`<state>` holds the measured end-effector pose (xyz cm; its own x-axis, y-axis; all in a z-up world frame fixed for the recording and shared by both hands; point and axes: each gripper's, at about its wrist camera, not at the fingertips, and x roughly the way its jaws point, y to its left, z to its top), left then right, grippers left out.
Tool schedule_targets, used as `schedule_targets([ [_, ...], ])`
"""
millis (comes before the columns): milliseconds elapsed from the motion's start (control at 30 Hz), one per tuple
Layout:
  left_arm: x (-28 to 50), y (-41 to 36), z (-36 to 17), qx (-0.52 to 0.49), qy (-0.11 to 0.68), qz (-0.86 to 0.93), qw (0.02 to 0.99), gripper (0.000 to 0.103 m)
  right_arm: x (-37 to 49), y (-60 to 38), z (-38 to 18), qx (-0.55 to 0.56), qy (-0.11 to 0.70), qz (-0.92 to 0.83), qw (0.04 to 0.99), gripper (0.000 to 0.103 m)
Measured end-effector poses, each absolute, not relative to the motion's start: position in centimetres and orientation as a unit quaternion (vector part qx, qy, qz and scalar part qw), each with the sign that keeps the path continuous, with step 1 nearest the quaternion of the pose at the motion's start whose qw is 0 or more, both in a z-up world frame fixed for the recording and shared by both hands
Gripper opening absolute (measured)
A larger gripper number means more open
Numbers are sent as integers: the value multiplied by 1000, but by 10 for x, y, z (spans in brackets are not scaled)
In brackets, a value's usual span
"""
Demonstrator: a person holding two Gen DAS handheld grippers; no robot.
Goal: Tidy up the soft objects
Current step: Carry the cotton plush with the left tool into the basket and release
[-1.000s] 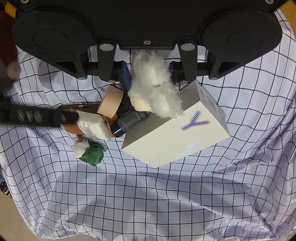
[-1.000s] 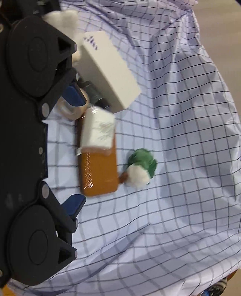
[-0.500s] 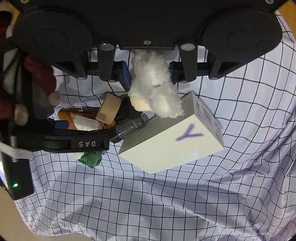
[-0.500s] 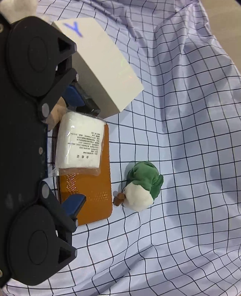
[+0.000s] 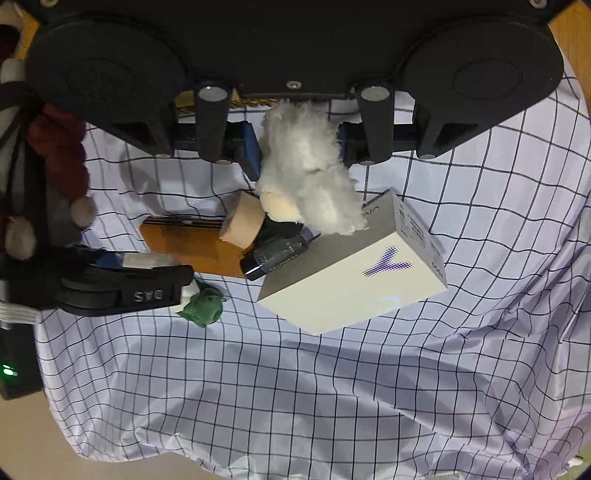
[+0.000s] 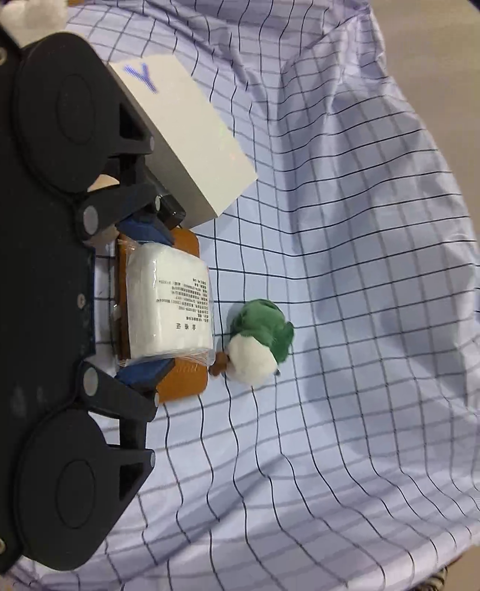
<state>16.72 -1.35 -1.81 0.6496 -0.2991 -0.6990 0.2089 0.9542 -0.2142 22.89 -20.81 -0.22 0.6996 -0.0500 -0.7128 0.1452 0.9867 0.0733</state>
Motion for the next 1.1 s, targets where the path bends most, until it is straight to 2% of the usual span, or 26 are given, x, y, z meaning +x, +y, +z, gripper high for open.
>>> schedule_targets([
  [533, 93, -16, 1, -70, 389, -130, 910, 40, 80, -204, 46, 68, 335, -13, 940, 63],
  [1100, 39, -16, -10, -133, 437, -138, 879, 40, -30, -198, 52, 87, 322, -4, 943, 63],
])
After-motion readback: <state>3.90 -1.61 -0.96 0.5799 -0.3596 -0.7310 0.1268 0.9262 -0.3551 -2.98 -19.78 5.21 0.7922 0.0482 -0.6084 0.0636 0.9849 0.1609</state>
